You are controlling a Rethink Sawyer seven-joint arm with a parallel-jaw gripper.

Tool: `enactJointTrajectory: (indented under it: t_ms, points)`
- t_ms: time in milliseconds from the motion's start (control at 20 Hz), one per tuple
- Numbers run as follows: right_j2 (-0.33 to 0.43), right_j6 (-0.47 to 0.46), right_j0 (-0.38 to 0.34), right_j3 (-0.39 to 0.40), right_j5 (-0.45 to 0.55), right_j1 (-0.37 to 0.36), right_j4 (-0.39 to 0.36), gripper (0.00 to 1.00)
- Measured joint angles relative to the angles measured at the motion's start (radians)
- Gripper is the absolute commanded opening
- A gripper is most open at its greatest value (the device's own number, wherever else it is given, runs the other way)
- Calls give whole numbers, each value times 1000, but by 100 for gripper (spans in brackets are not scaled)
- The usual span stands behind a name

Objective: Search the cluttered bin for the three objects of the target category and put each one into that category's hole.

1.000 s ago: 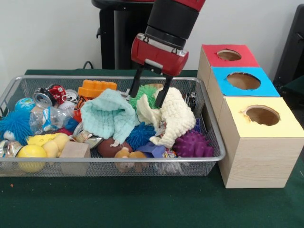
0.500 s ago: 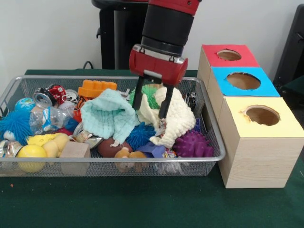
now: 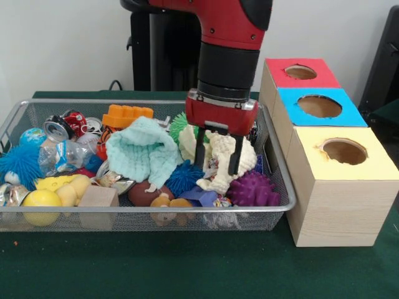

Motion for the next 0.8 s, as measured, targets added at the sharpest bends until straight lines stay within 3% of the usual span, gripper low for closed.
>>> enactJointTrajectory:
  t_ms: [350, 800]
  points:
    - [51, 0, 13, 0, 0, 8, -36, 100]
    - [30, 0, 87, -43, -38, 22, -78, 100]
